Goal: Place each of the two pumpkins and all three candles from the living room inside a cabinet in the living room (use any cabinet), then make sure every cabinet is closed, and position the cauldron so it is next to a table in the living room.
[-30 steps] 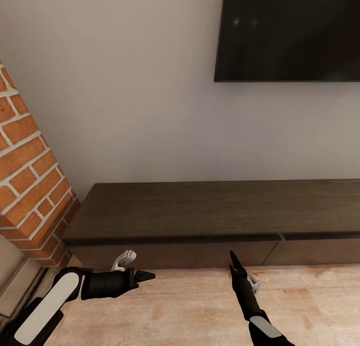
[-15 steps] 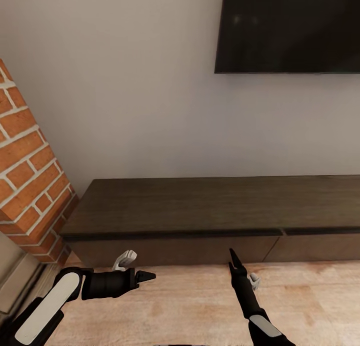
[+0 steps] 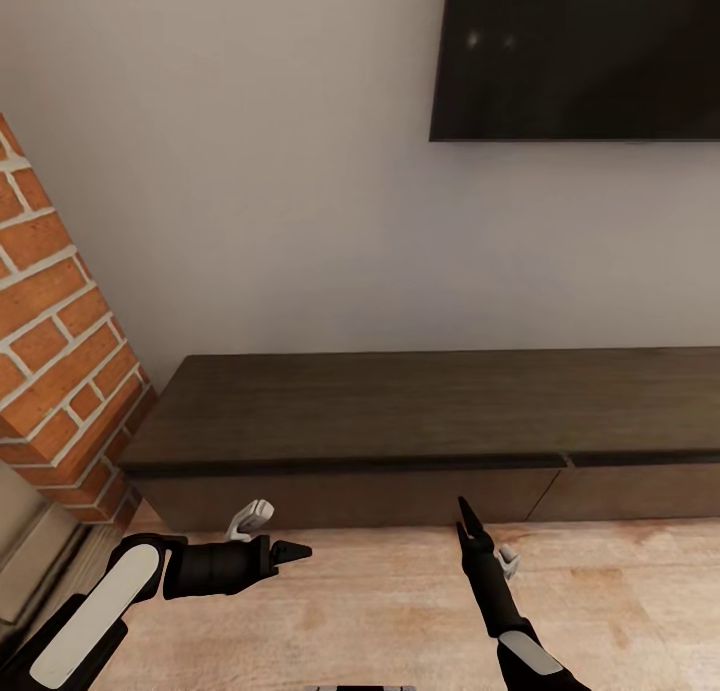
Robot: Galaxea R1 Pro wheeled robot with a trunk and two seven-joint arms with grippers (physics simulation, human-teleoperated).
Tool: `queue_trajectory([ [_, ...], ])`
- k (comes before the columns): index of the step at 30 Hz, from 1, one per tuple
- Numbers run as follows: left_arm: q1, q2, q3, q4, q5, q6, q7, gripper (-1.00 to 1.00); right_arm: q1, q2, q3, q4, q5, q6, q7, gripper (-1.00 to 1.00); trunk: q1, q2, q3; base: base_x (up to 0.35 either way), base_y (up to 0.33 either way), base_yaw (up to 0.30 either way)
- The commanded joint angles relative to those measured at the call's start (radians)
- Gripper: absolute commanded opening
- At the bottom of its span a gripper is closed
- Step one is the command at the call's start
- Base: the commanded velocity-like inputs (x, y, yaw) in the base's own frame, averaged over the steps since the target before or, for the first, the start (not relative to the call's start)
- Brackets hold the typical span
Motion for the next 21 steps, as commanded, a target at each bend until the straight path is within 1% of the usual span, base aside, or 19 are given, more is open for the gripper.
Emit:
queue_trajectory([
  [1, -0.001, 0.001, -0.001, -0.001, 0.010, 0.001, 0.010, 1.00, -0.001, -0.001, 0.009, 0.000, -0.005, -0.010, 0.000, 1.00, 0.000, 0.000, -0.001, 0.000, 0.000, 0.000],
  [6, -0.001, 0.001, -0.001, 0.001, 0.011, 0.001, 0.010, 1.00, -0.001, -0.001, 0.009, 0.002, -0.005, -0.012, -0.001, 1.00, 0.000, 0.000, -0.001, 0.106, 0.082, 0.000],
  [11, -0.001, 0.001, -0.001, 0.001, 0.010, 0.001, 0.010, 1.00, -0.001, -0.001, 0.009, 0.002, -0.005, -0.013, -0.004, 1.00, 0.000, 0.000, -0.001, 0.036, 0.018, 0.000],
  [15, -0.001, 0.001, -0.001, 0.001, 0.010, 0.001, 0.010, 1.00, -0.001, 0.001, 0.009, 0.002, -0.005, -0.015, -0.006, 1.00, 0.000, 0.000, -0.001, 0.167, 0.094, 0.000],
  [21, -0.001, 0.001, -0.001, 0.001, 0.010, 0.001, 0.010, 1.00, -0.001, 0.001, 0.010, 0.001, -0.004, -0.014, -0.005, 1.00, 0.000, 0.000, -0.001, 0.036, 0.023, 0.000],
])
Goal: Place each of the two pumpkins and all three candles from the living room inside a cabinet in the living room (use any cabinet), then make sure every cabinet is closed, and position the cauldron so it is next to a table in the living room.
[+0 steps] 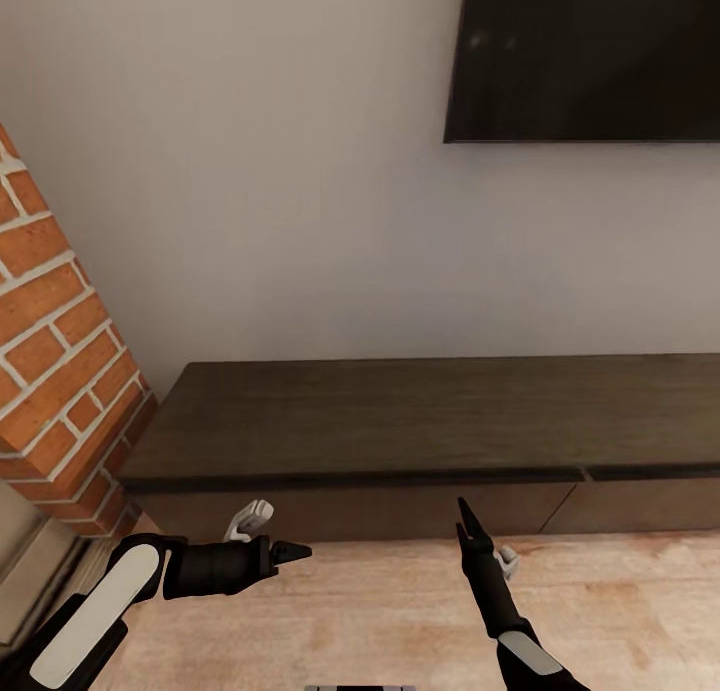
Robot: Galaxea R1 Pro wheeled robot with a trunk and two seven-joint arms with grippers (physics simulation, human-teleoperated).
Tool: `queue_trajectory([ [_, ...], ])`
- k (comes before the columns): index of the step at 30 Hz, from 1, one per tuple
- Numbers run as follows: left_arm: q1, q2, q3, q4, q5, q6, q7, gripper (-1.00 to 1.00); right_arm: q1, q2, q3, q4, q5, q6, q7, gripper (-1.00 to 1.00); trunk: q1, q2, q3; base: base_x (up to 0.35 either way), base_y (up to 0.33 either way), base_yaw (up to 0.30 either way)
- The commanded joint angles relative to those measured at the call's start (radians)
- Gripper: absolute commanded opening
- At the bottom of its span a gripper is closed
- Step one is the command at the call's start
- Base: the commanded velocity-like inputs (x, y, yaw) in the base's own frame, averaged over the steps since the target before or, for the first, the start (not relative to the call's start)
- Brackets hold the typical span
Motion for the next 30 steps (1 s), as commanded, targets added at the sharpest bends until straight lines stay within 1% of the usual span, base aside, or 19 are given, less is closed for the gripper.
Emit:
queue_trajectory([
  [1, -0.001, 0.001, -0.001, -0.001, 0.011, 0.001, 0.010, 1.00, -0.001, -0.001, 0.009, 0.000, -0.005, -0.009, 0.003, 1.00, 0.000, 0.000, -0.001, 0.006, 0.004, 0.000],
  [17, -0.001, 0.001, -0.003, -0.001, 0.010, 0.001, 0.010, 1.00, -0.001, 0.002, 0.009, 0.000, -0.005, -0.007, 0.006, 1.00, 0.000, 0.000, -0.001, 0.035, 0.005, 0.000],
  [30, -0.001, 0.000, -0.003, -0.001, 0.010, 0.001, 0.010, 1.00, -0.001, 0.002, 0.009, 0.000, -0.005, -0.008, 0.002, 1.00, 0.000, 0.000, -0.001, 0.093, 0.013, 0.000],
])
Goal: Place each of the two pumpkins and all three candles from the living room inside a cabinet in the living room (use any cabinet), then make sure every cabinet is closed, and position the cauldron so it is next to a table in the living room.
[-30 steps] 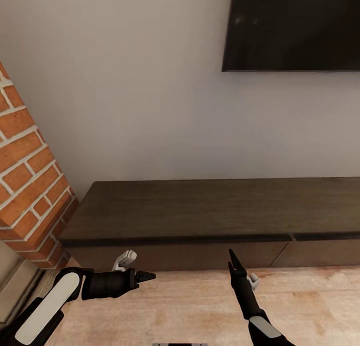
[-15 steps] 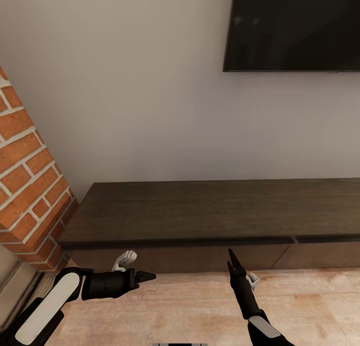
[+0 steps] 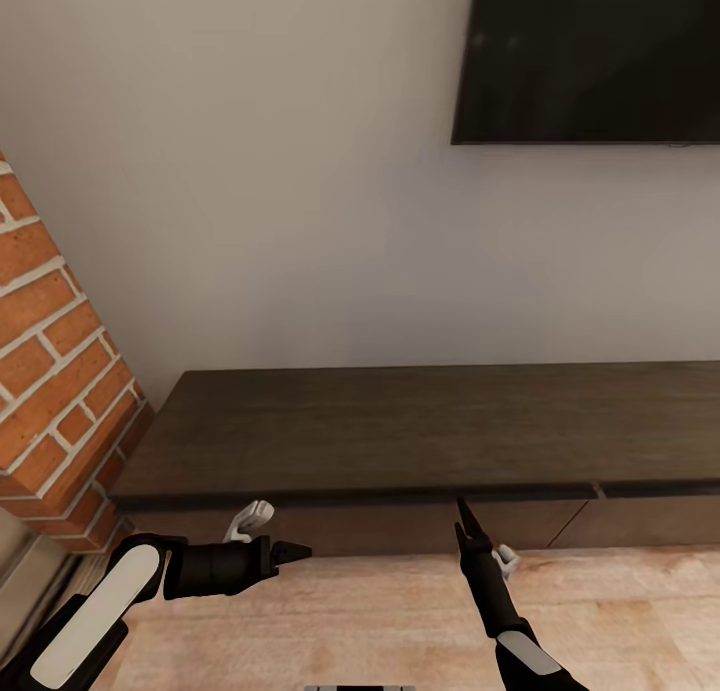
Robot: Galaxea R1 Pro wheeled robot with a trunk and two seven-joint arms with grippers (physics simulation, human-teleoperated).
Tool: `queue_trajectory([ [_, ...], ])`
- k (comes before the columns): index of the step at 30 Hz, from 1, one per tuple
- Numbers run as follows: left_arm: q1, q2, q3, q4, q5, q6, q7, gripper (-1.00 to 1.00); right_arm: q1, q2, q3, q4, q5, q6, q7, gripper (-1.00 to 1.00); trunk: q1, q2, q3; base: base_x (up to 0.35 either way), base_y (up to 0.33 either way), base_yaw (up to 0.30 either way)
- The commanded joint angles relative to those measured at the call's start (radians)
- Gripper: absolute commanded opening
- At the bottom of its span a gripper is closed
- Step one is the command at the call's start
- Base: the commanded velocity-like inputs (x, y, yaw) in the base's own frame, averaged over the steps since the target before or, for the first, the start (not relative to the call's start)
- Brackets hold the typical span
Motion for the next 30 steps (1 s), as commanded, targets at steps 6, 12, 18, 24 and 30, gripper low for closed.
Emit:
queue_trajectory([
  [6, -0.001, 0.001, -0.001, -0.001, 0.011, 0.001, 0.010, 1.00, -0.001, -0.001, 0.009, 0.000, -0.005, -0.010, -0.002, 1.00, 0.000, 0.000, -0.001, 0.064, 0.020, 0.000],
  [12, -0.001, 0.001, -0.001, -0.001, 0.011, 0.001, 0.010, 1.00, -0.001, -0.001, 0.009, 0.000, -0.005, -0.010, -0.004, 1.00, 0.000, 0.000, -0.001, 0.015, 0.006, 0.000],
  [18, -0.001, 0.000, -0.001, -0.001, 0.011, 0.001, 0.010, 1.00, -0.001, -0.001, 0.009, 0.000, -0.005, -0.010, -0.005, 1.00, 0.000, 0.000, -0.001, 0.018, 0.001, 0.000],
  [24, -0.001, 0.000, -0.002, -0.002, 0.011, 0.001, 0.010, 1.00, -0.001, -0.001, 0.009, 0.000, -0.005, -0.011, -0.006, 1.00, 0.000, 0.000, -0.001, 0.072, 0.004, 0.000],
  [30, -0.001, 0.000, -0.003, -0.002, 0.011, 0.001, 0.010, 1.00, -0.001, -0.001, 0.009, 0.001, -0.005, -0.012, -0.006, 1.00, 0.000, 0.000, -0.001, 0.006, 0.000, 0.000],
])
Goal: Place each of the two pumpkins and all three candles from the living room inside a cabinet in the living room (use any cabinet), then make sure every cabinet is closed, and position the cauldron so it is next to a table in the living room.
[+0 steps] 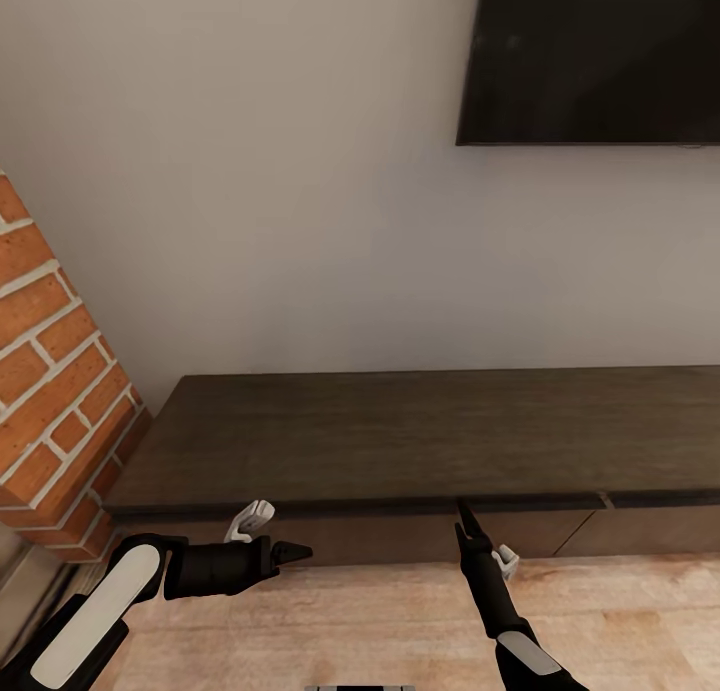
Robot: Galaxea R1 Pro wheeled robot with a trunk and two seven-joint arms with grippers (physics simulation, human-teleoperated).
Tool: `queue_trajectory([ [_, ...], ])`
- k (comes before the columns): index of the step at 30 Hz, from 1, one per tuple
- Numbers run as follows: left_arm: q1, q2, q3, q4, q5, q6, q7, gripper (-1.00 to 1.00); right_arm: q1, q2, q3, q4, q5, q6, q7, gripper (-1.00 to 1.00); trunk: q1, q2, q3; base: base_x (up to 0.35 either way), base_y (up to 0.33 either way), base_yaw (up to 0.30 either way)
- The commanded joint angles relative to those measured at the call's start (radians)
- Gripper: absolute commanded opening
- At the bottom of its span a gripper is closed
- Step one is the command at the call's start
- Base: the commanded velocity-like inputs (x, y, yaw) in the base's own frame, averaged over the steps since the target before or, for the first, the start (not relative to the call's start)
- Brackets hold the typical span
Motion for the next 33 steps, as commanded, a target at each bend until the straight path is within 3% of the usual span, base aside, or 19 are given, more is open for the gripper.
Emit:
queue_trajectory([
  [1, -0.001, 0.001, -0.001, -0.001, 0.011, 0.001, 0.010, 1.00, -0.001, -0.001, 0.009, 0.000, -0.005, -0.010, 0.001, 1.00, 0.000, 0.000, -0.001, 0.001, 0.000, 0.000],
  [33, -0.001, 0.001, -0.010, -0.001, 0.011, 0.001, 0.010, 1.00, -0.001, -0.001, 0.009, 0.002, -0.005, -0.011, -0.002, 1.00, 0.000, 0.000, -0.001, 0.000, 0.000, 0.000],
])
